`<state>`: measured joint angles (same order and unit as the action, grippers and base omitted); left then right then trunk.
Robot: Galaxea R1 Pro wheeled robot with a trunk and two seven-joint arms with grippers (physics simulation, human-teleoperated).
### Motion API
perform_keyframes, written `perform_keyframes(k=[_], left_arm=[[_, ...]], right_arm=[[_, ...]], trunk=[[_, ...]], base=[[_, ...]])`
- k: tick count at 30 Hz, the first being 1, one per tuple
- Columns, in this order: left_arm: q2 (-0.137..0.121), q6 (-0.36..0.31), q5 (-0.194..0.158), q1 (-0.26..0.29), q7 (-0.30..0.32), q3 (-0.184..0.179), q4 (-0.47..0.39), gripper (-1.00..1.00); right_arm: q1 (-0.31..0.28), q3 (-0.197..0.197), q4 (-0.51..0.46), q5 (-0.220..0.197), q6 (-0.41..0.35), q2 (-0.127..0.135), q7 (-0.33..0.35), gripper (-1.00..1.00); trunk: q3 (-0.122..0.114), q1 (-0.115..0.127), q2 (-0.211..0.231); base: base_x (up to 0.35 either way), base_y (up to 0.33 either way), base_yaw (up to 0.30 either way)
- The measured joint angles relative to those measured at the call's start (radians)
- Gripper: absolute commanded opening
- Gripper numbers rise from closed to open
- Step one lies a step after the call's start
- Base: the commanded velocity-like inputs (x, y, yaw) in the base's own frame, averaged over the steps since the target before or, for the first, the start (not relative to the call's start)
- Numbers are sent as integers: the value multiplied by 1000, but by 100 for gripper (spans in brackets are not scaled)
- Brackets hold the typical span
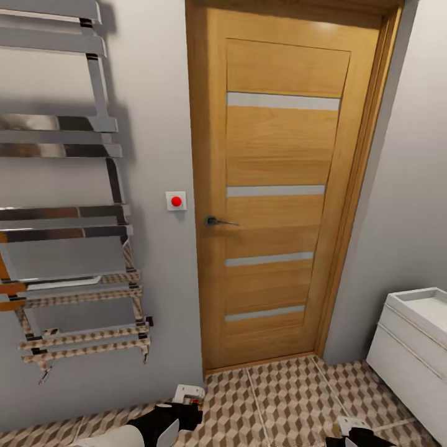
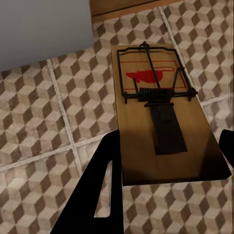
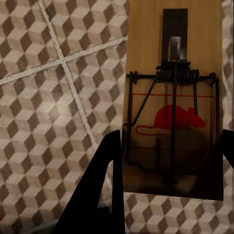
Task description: Take the four mousetraps from the cabinet in the bathroom and place them on the bathroom floor. Make sure all four end up on the same floor surface, and ensure that at least two of them are either under or directly next to the same bathroom sink.
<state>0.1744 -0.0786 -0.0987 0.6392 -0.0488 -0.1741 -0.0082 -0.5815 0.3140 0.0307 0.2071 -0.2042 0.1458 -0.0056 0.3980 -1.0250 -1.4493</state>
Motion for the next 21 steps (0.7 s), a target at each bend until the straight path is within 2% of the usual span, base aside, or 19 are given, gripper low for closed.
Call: perform_keyframes(k=[21], left_arm=[[0,0,0,0,0,0,0,-100]], right_arm=[[0,0,0,0,0,0,-1,-100]], trunk=[[0,0,0]], base=[[0,0,-300]])
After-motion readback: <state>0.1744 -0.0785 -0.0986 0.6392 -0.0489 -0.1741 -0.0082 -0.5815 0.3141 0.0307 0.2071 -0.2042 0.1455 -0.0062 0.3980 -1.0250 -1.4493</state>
